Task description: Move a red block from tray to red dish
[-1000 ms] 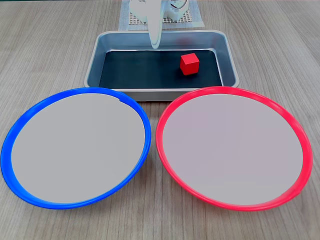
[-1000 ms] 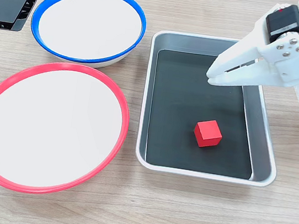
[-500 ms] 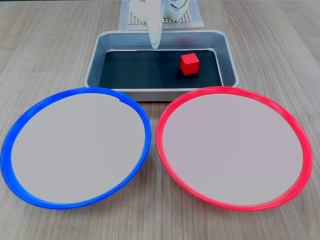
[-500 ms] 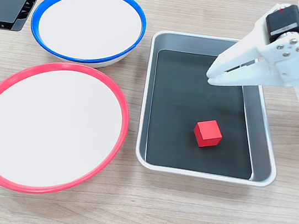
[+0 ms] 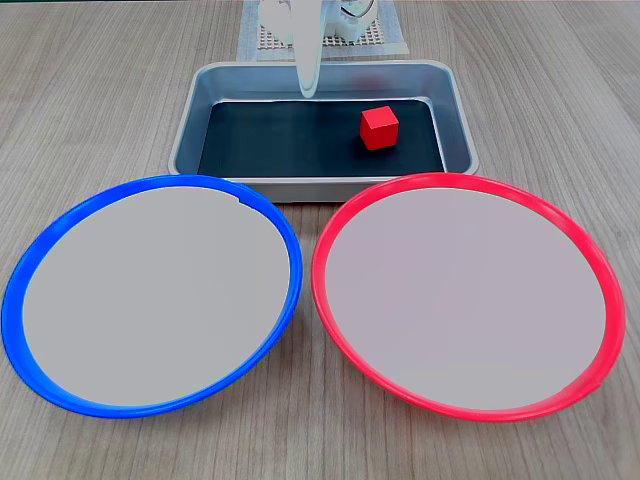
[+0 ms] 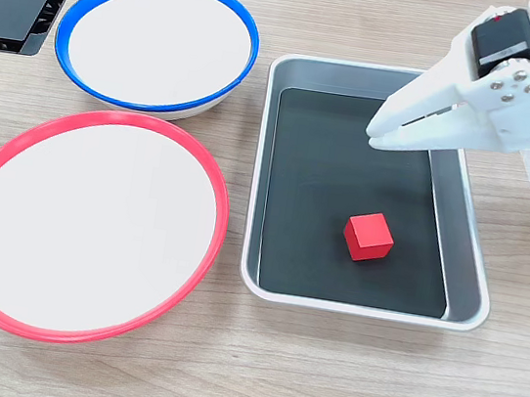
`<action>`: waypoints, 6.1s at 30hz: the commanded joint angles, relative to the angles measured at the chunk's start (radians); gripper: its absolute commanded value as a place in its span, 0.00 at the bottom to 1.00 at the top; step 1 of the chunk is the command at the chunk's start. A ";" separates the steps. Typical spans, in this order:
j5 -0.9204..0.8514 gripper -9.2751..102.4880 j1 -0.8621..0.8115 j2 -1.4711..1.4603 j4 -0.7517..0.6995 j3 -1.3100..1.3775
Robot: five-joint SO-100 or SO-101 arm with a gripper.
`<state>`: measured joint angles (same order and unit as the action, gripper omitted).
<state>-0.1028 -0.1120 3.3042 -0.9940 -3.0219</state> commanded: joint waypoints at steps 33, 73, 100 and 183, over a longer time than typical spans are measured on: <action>-1.454 0.27 0.262 -1.551 -0.298 1.028; -1.493 0.15 0.255 -1.741 -0.227 1.046; -0.928 0.08 0.239 -2.229 -0.426 2.275; 0.170 0.08 0.031 0.023 -0.005 -0.002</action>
<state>0.0598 -0.0736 3.3042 -0.9971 -3.0219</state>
